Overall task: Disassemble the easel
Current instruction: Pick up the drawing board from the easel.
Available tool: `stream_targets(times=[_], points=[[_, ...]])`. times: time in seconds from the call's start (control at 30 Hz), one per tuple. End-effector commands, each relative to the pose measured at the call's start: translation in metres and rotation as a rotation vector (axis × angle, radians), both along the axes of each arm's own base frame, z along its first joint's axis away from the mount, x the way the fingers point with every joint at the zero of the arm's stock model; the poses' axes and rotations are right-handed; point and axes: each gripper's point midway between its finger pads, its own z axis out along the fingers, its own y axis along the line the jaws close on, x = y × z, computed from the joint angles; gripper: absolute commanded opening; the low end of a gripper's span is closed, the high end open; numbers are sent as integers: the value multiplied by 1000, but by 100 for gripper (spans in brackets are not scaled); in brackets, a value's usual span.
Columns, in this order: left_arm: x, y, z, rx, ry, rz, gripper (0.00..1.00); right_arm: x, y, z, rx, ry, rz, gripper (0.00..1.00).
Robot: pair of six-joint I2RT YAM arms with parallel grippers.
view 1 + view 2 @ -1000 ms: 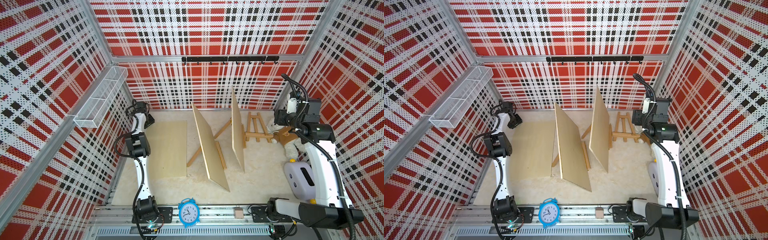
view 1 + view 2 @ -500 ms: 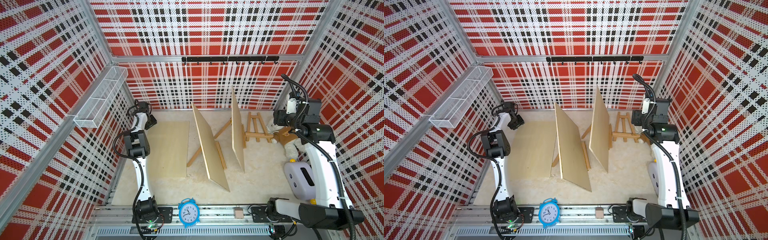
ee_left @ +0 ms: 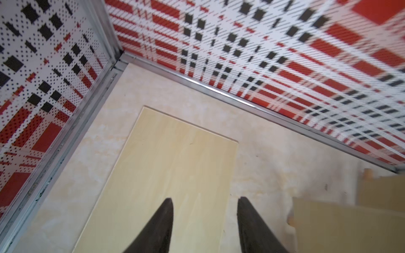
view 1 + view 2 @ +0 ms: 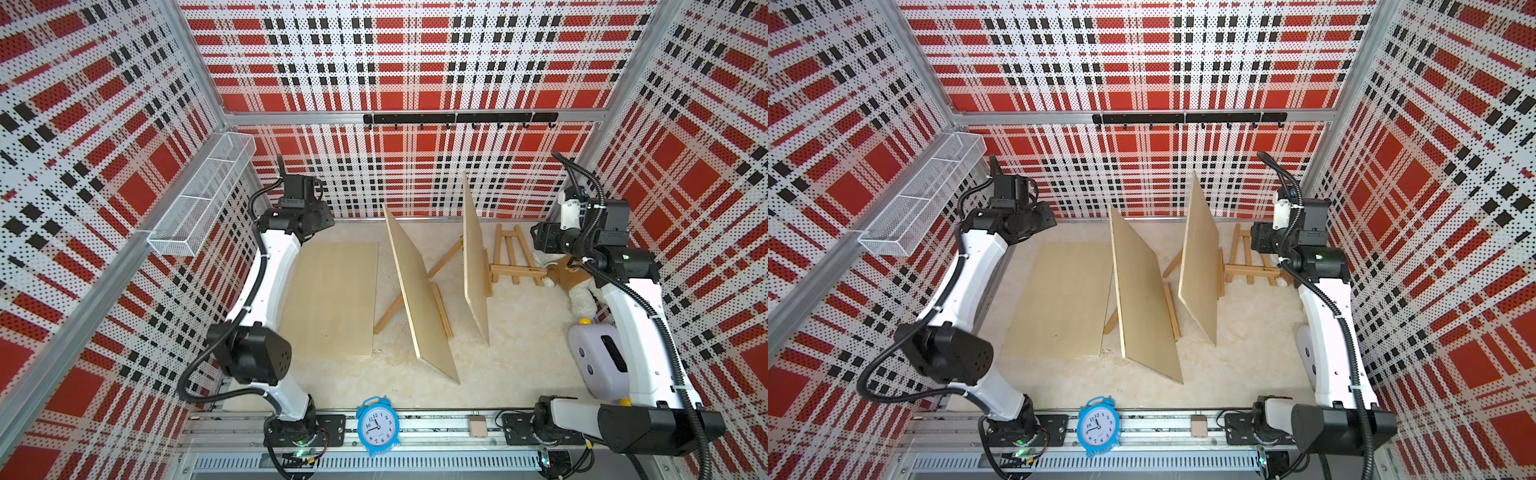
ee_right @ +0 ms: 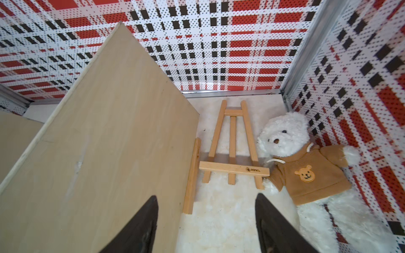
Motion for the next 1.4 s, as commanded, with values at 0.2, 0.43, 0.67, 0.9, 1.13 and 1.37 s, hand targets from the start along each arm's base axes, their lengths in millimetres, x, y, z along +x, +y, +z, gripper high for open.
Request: stream_targets(times=[0.2,0.43,0.67,0.9,1.13,1.37], points=[[-77,-71,54,157,42,-165,50,-12,25,-23,26,91,18,71],[-154,-141,74,89,52,-304,49,-10,16,-26,-4,112,58,75],[-196,-177,37,109,186,-324,51,-16,24,-28,143,83,134,75],[-199,-185,11,119,244,-290,52,-15,48,-28,298,45,209,75],[-180,-196,5,33,230,-303,50,-20,51,-31,325,38,218,74],[-167,-201,-5,-9,259,-316,44,-22,53,-36,343,41,218,74]])
